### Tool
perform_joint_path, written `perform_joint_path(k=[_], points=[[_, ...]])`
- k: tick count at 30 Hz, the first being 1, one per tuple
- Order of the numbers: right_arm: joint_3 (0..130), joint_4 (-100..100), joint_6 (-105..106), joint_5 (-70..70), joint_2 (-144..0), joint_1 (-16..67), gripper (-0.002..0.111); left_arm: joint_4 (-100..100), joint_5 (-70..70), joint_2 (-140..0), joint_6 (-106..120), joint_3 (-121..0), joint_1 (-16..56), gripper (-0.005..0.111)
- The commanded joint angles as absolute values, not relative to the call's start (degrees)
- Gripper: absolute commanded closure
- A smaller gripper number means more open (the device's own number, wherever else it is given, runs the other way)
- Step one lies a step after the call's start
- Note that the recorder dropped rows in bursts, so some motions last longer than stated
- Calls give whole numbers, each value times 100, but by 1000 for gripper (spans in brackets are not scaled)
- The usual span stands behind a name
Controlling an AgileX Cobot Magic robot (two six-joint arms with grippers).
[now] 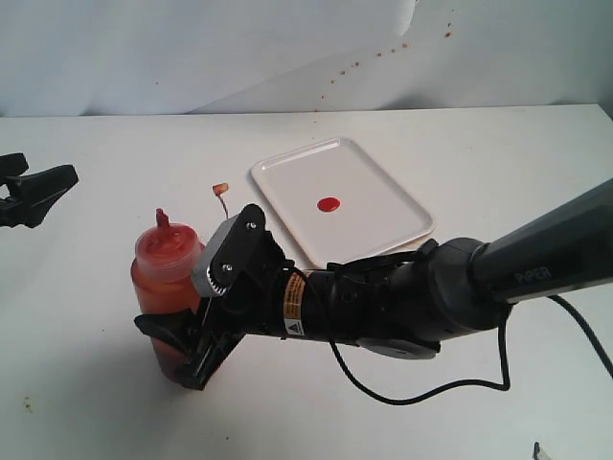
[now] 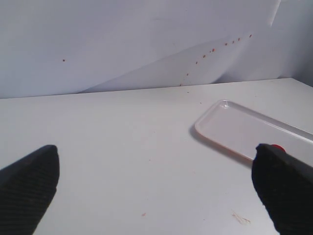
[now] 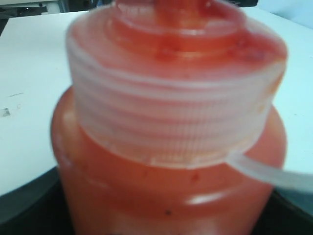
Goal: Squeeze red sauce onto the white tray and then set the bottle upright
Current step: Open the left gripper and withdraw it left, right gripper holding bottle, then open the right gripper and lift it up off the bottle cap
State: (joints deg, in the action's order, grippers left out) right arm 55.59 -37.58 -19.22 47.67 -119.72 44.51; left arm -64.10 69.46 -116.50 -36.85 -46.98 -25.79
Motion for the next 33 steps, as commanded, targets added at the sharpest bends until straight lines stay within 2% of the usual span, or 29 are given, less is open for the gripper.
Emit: perform_joint_path(k=[1, 7, 10, 12, 13, 14, 15, 21, 33], points=[[5564, -3897, -1868, 4894, -11886, 4470, 108, -6406, 6996, -11595, -3748, -4692, -2575, 3], [5564, -3897, -1868, 4883, -11886, 4470, 108, -6406, 6996, -11595, -3748, -4692, -2575, 3], [5564, -3897, -1868, 4883, -11886, 4470, 95, -6464, 6996, -11595, -3758, -4692, -2575, 3], [5564, -3906, -1868, 4883, -11886, 4470, 70, -6503, 6996, -11595, -3758, -4692, -2575, 3], [5564, -3880, -1868, 4883, -11886, 4470, 42, -6503, 6996, -11595, -3758, -4692, -2575, 3], [5564, -3880, -1868, 4883, -11886, 4470, 26, -6503, 6996, -11595, -3758, -4692, -2575, 3], [5564, -3880, -1868, 4883, -11886, 4470, 3, -6503, 6996, -11595, -3758, -4692, -2575, 3], [5564, -3880, -1892, 4883, -11844, 4470, 3, -6503, 6996, -11595, -3758, -4692, -2575, 3], [5564, -3906, -1990, 4883, -10759, 4470, 3, -6532, 6996, -11595, -3760, -4692, -2575, 3]])
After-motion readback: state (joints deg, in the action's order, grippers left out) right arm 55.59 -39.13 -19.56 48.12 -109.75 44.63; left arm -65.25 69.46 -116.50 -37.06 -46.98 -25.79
